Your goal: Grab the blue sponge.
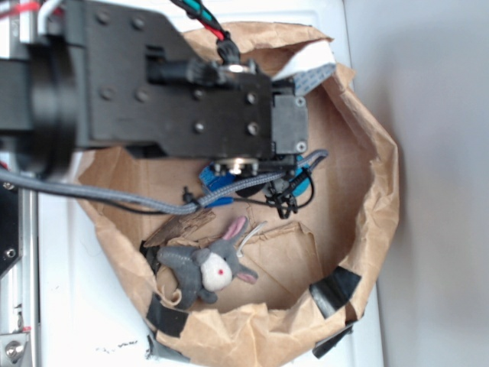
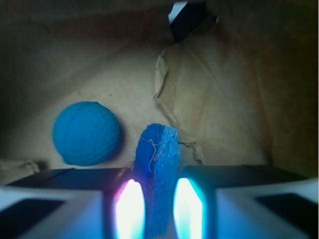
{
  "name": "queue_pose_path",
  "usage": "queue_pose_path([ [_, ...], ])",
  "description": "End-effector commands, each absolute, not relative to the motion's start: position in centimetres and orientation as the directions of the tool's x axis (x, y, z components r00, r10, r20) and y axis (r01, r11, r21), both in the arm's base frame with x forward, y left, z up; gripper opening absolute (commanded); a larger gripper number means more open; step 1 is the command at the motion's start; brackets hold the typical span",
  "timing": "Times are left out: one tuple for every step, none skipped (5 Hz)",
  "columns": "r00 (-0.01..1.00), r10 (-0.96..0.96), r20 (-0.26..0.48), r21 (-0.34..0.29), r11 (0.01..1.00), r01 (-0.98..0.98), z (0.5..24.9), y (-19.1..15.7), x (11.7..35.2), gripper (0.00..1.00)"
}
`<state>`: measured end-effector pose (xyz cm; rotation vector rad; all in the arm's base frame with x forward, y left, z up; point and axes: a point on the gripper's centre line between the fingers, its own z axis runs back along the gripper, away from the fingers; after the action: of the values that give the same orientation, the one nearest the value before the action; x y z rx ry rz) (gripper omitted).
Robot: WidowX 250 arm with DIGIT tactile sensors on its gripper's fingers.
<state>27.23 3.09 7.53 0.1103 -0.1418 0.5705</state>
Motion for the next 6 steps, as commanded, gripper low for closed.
queue_pose_path([
  [0.87, 0.465, 0.166, 0.097, 0.87, -0.484, 4.4, 3.8, 27.1, 1.0],
  [0.888, 0.441, 0.134, 0.096, 0.886, -0.454, 2.6, 3.5, 27.5, 1.0],
  [0.894, 0.425, 0.143, 0.135, 0.886, -0.443, 1.0, 3.2, 27.7, 1.0],
  [0.886, 0.435, 0.16, 0.126, 0.881, -0.455, 1.3, 3.3, 27.7, 0.0],
  [0.879, 0.449, 0.163, 0.094, 0.879, -0.467, 2.7, 3.7, 28.0, 0.0],
  [0.87, 0.461, 0.176, 0.079, 0.874, -0.479, 3.5, 4.0, 28.1, 0.0],
])
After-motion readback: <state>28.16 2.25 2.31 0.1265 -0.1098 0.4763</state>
